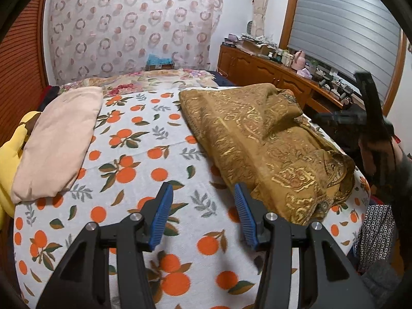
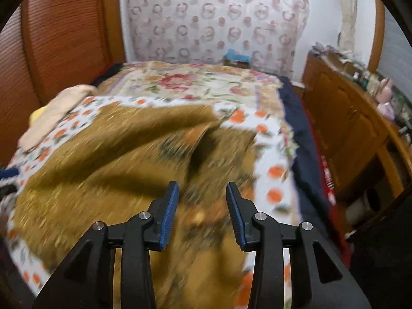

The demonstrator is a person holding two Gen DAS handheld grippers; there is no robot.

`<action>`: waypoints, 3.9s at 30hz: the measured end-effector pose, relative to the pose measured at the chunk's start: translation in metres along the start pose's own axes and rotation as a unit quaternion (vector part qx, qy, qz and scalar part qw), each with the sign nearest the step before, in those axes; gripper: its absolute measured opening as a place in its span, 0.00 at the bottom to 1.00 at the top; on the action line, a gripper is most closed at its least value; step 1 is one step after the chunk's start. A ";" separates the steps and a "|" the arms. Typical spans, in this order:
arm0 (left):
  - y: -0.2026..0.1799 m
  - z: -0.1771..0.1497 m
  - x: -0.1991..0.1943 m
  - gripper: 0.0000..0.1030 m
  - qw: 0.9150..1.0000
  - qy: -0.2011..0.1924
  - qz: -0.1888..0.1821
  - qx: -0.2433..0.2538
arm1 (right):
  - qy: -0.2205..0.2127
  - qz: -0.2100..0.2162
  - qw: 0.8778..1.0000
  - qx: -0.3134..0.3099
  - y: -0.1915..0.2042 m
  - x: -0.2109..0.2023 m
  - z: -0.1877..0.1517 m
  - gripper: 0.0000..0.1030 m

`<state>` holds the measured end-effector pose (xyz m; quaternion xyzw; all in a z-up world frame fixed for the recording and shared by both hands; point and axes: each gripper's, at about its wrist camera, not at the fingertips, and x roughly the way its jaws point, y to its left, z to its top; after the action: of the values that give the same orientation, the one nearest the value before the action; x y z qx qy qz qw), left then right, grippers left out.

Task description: Fold small clothes

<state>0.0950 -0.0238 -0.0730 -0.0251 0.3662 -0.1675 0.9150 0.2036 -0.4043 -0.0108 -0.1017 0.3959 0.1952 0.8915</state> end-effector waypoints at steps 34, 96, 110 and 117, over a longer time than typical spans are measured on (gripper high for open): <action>-0.034 0.006 0.010 0.47 1.000 -0.007 -0.014 0.019 | -0.012 -0.014 1.000 0.023 -0.010 -0.066 -0.096 0.04; -0.025 0.033 0.073 0.75 0.998 0.051 0.010 0.032 | -0.043 -0.018 0.999 -0.003 -0.052 0.046 0.072 0.27; -0.041 -0.020 0.020 0.47 0.996 0.059 -0.068 0.012 | -0.041 -0.029 0.999 0.006 -0.015 -0.041 -0.061 0.45; -0.050 -0.026 0.018 0.04 0.993 0.067 -0.099 0.012 | -0.031 -0.020 0.998 0.047 -0.017 -0.054 -0.097 0.46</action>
<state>0.0755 -0.0751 -0.0953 -0.0389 0.4205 -0.2632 0.8674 0.1132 -0.4665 -0.0353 -0.0611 0.3743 0.1614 0.9111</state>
